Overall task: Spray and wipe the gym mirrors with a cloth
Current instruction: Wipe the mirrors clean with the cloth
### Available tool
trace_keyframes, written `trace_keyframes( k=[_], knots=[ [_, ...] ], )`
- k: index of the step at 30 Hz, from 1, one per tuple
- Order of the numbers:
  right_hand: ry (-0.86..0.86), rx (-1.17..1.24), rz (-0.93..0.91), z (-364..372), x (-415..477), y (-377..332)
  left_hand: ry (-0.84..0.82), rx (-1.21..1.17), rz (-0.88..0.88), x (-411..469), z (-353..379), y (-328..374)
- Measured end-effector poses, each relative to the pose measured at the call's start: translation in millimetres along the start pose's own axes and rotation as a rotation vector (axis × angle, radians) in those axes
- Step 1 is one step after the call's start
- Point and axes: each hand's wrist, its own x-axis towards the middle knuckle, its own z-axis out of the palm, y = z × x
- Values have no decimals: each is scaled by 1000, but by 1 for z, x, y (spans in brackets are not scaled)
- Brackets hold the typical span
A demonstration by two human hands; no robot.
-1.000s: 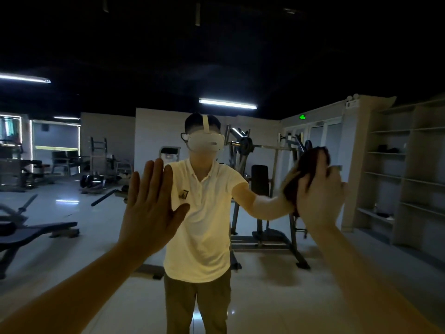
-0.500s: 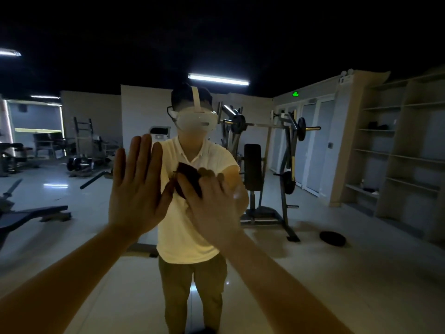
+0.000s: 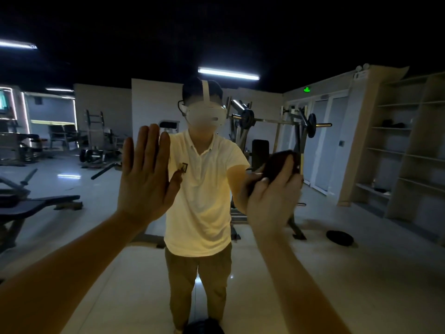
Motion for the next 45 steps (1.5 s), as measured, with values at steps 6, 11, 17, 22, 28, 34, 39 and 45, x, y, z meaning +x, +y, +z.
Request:
trace_keyframes(
  k=[6, 11, 17, 22, 28, 34, 39, 45],
  knots=[
    [-200, 112, -483, 37, -82, -49, -58, -14, -31, 1, -8, 3],
    [-295, 31, -798, 19, -91, 21, -59, -67, -64, -37, -22, 28],
    [-279, -147, -244, -35, -33, 134, -182, -83, -87, -94, -15, 52],
    [-130, -9, 24, -14, -64, 106, -199, 20, -113, -98, 6, 56],
    [-351, 85, -281, 18, -142, 48, -151, 57, -87, -101, 13, 52],
    [-405, 39, -682, 16, -144, 82, -161, 80, -89, -101, 11, 52],
    [-226, -54, -369, -19, -79, 139, -128, 103, -84, -103, 15, 52],
    [-129, 31, -206, -2, -76, 79, -121, 84, -101, -104, 18, 51]
  ],
)
